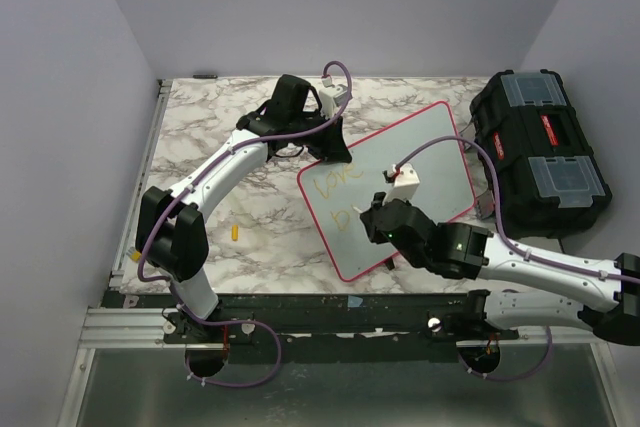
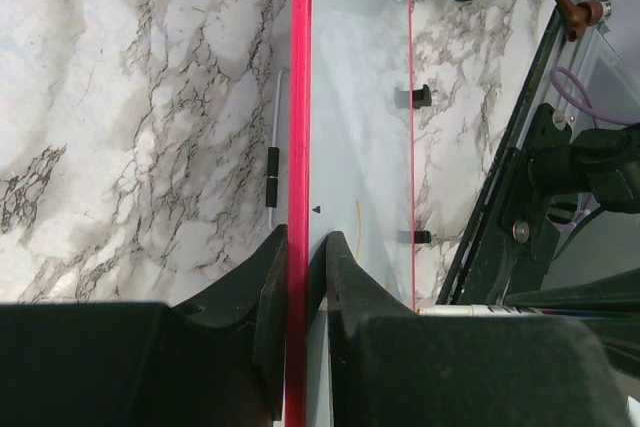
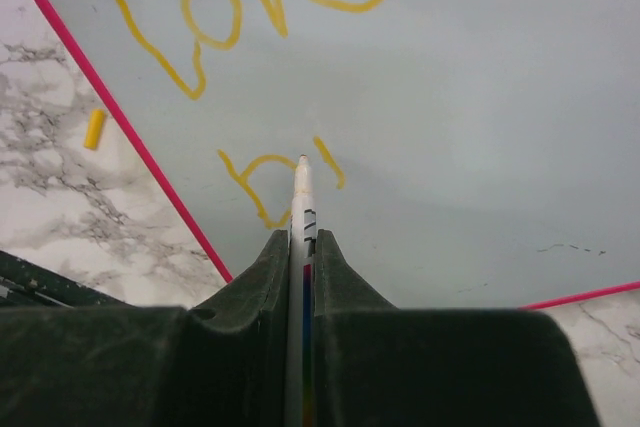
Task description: Write a sentence on the whiteboard
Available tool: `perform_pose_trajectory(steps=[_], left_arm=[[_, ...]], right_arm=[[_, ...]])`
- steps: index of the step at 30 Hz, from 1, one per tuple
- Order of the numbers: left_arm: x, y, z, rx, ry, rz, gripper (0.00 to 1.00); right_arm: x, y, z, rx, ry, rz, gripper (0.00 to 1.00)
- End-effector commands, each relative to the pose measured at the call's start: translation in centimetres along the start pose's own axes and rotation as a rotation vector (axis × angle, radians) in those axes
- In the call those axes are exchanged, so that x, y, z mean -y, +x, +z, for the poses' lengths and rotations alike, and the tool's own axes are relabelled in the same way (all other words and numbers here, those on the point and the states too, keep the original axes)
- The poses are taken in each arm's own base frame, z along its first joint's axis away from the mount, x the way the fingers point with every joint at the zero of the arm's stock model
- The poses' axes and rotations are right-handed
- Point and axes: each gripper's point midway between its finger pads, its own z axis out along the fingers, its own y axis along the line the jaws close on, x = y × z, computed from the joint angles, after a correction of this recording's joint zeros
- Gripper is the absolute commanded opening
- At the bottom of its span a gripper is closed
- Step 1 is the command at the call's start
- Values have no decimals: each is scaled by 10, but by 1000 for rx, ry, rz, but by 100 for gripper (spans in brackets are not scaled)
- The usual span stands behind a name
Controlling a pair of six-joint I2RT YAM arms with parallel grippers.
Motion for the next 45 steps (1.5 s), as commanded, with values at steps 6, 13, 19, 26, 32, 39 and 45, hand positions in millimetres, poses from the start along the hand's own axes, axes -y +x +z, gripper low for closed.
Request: perform_pose_trajectory(steps=[6, 13, 19, 26, 32, 39, 45], left_arm=[[-3, 6, 1, -11, -40, 82, 0], [-2, 6, 0, -6, -38, 85, 0], [-3, 7, 1, -8, -36, 84, 0], [-2, 6, 1, -7, -36, 85, 0], [-3, 6, 1, -8, -36, 84, 0], [-3, 6, 0, -8, -37, 85, 0], [-2, 6, 1, -8, -36, 85, 0]], right_arm=[[-17, -33, 13, 102, 31, 9, 1], [-19, -27, 26, 98, 64, -19, 1], [-9, -15, 32, 76, 105, -48, 1], [6, -6, 31, 57, 144, -53, 1], [6, -16, 25, 71, 143, -40, 1], [8, -35, 9, 102, 136, -20, 1], [17, -45, -3, 143, 129, -2, 1]])
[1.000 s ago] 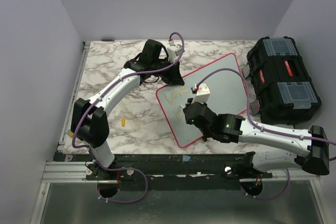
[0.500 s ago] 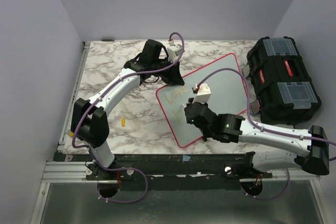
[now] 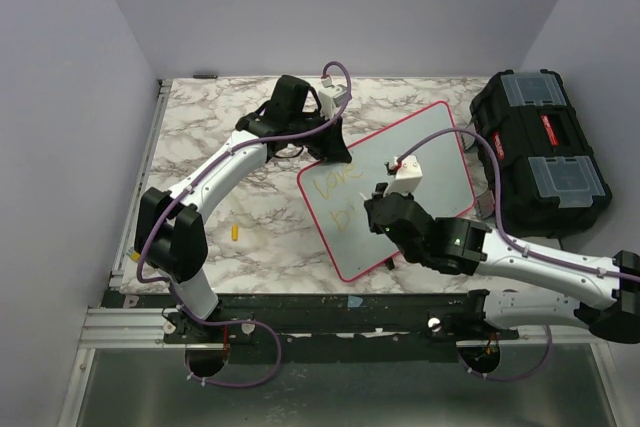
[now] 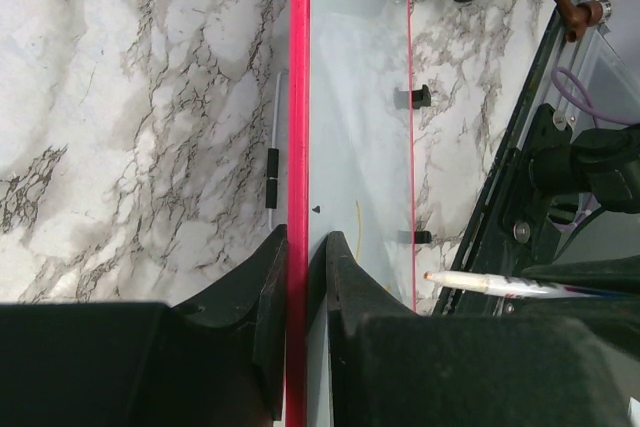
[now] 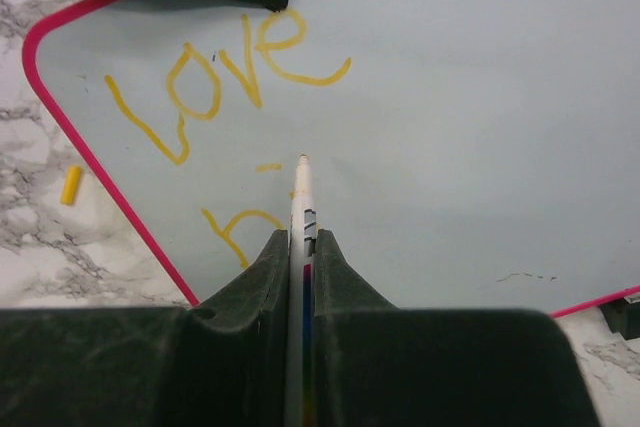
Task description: Write a sentence on the whiteboard
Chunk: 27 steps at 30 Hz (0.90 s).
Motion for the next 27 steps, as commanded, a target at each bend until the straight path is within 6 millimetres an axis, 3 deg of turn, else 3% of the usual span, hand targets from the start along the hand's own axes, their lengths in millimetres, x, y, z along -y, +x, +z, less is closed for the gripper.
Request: perform_pose_trajectory(steps=[1, 27], left_arm=[[-3, 6, 2, -14, -36, 80, 0], [0, 5, 2, -14, -30, 87, 0]], right_arm=[[13, -17, -7, 56, 42, 22, 1], [3, 19, 22, -61, -26, -24, 1]])
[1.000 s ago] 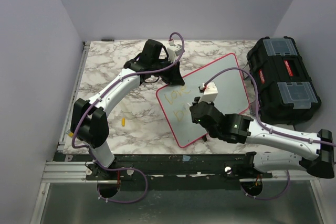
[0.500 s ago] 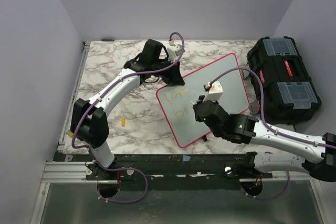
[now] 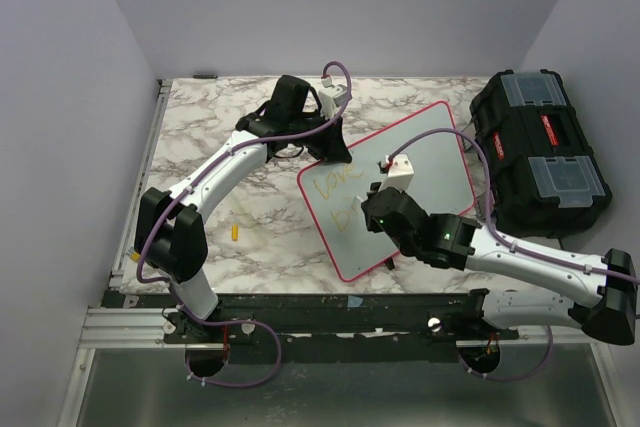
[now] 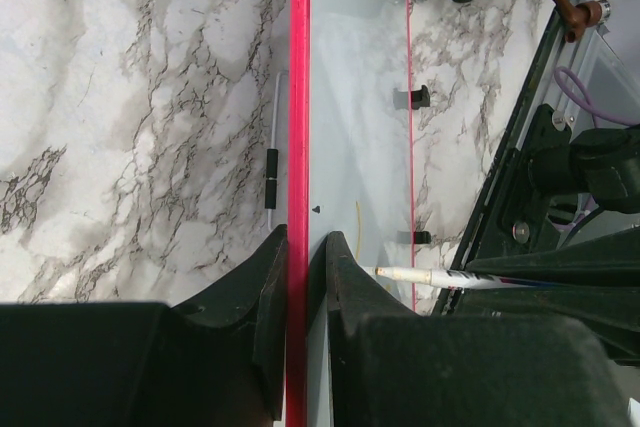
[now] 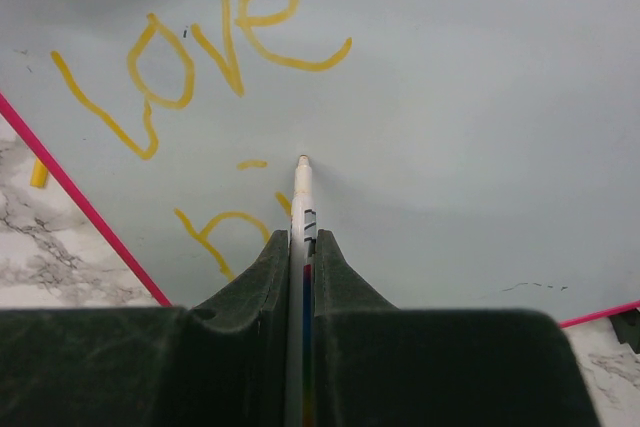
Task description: Write a sentence on the whiteboard
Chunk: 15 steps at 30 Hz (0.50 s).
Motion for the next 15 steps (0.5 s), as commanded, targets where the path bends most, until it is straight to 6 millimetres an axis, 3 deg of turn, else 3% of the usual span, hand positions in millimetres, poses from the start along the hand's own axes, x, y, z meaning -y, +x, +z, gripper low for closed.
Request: perform_pose_trajectory(steps=[1, 15], left_arm=[[-1, 5, 2, -15, -32, 85, 0], [0, 5, 2, -14, -30, 86, 0]], right_arm=[[-1, 7, 7, -15, -11, -4, 1], [10, 35, 13, -68, 10, -17, 1]])
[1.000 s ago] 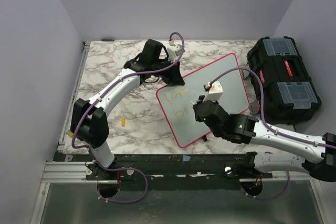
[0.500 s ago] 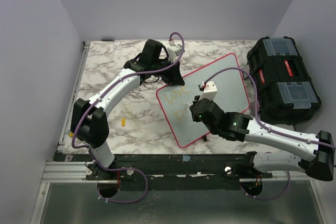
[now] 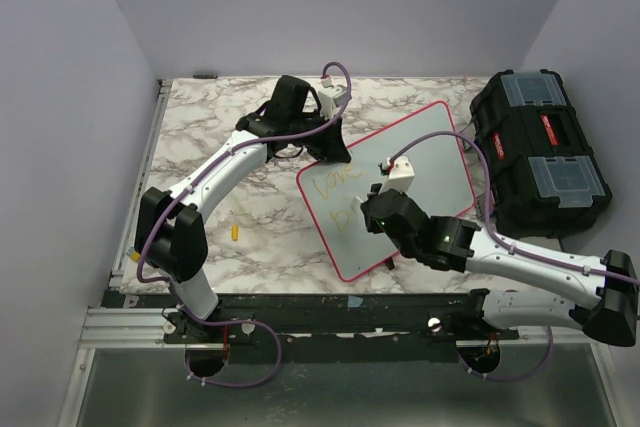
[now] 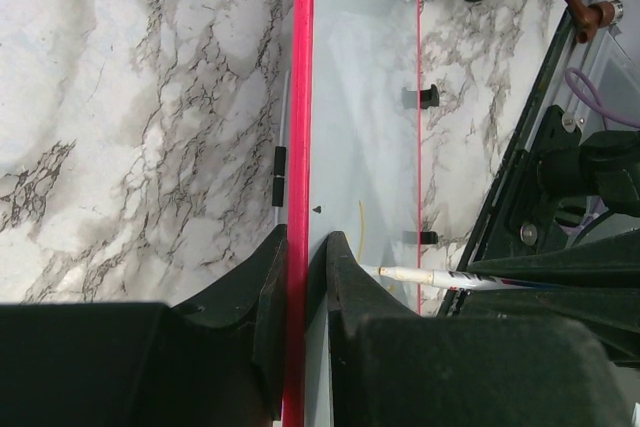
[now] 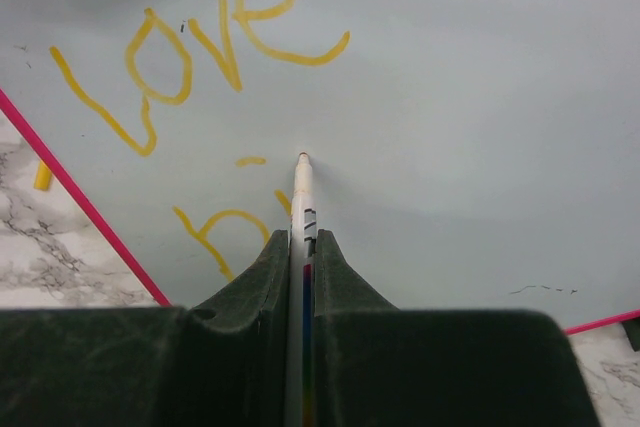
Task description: Write a sentence on the whiteboard
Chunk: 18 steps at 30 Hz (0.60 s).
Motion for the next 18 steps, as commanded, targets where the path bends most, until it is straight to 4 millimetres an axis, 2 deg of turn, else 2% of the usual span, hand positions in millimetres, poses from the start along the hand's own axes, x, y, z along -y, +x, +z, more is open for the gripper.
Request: perform_pose_trajectory(steps=[1, 18], left_arm=[[1, 4, 2, -10, -25, 88, 0], [1, 1, 3, -12, -24, 86, 0]], right_arm=[[10, 31, 7, -76, 17, -32, 1], [22, 64, -6, -176, -8, -7, 1]])
